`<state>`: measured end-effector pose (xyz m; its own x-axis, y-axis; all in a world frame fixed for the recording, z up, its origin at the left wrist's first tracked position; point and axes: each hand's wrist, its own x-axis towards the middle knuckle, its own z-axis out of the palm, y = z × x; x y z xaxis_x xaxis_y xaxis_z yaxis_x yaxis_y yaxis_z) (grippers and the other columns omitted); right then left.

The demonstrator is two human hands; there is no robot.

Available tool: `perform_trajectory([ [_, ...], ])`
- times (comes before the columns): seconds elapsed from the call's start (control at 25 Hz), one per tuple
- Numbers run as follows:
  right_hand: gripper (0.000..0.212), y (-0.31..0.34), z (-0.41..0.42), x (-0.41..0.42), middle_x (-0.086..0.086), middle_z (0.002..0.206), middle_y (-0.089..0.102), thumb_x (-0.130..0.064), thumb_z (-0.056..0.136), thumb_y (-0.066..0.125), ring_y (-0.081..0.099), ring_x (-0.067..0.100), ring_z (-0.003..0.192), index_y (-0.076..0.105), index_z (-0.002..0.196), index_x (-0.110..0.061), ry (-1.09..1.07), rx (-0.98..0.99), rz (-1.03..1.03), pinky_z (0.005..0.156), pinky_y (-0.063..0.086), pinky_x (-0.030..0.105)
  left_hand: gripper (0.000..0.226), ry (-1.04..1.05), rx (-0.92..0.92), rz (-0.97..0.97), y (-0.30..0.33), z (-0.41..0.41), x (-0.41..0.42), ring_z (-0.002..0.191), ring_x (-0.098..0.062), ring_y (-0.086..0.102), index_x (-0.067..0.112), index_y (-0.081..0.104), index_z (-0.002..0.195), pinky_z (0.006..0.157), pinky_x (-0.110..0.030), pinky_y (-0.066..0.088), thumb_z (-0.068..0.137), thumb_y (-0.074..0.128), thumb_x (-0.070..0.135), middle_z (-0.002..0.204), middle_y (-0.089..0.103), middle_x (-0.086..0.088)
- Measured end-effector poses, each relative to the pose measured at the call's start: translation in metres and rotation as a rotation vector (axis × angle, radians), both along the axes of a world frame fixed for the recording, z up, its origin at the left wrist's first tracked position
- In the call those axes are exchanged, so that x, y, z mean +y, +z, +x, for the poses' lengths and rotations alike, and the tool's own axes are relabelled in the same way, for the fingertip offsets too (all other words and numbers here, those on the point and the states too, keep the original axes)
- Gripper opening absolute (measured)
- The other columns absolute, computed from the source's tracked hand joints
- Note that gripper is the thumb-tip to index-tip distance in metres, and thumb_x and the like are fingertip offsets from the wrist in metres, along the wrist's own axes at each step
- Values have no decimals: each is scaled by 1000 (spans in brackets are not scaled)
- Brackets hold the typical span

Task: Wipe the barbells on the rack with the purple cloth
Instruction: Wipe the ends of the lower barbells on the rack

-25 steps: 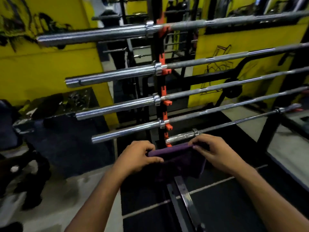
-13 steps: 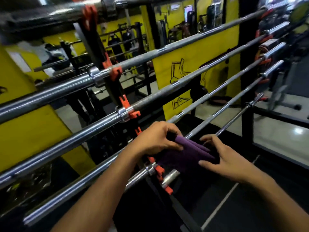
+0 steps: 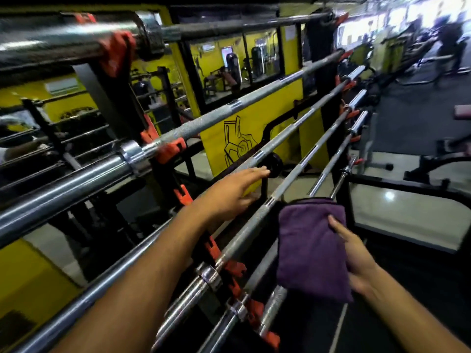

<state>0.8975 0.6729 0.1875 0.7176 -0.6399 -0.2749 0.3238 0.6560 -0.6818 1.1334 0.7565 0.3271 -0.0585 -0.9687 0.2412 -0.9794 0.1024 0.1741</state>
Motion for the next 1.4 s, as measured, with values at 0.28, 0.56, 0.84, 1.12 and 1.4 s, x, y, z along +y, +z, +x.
perform_trajectory([
  [0.28, 70, 3, 86, -81, 12, 111, 75, -73, 94, 34, 69, 32, 102, 77, 103, -18, -446, -174, 198, 88, 50, 40, 72, 67, -199, 239, 2, 68, -57, 153, -14, -6, 15, 4, 160, 125, -33, 3, 104, 49, 17, 167, -9, -1],
  [0.56, 74, 17, 205, -225, 9, 102, 77, -81, 84, 42, 75, 25, 88, 72, 108, -18, -571, -183, 199, 89, 56, 35, 72, 56, -317, 207, -40, 91, -94, 152, -13, -15, 15, -2, 159, 123, -25, -8, 101, 38, 2, 166, -13, -3],
  [0.84, 36, 47, 283, -342, 2, 84, 59, -43, 102, 45, 59, 19, 73, 58, 84, -14, -681, 6, -38, 55, 45, 23, 84, 28, -281, 157, -39, 90, -97, 140, 2, -25, 21, -5, 159, 106, -9, -22, 94, 40, -8, 165, -17, 6],
  [1.12, 38, 64, 289, -234, 4, 80, 69, -43, 106, 42, 66, 12, 60, 55, 81, -16, -602, -36, 145, 54, 55, 20, 83, 16, -177, 157, -40, 95, -98, 149, -1, -15, 18, 6, 159, 116, -11, -10, 90, 47, -6, 167, -6, 4],
  [1.4, 32, 73, 286, -257, -1, 81, 60, -36, 107, 44, 60, 14, 69, 55, 82, -17, -656, -22, 66, 52, 48, 21, 82, 43, -146, 152, -38, 94, -94, 149, 4, -12, 24, 8, 160, 115, -8, -6, 94, 47, -5, 166, -6, 12],
])
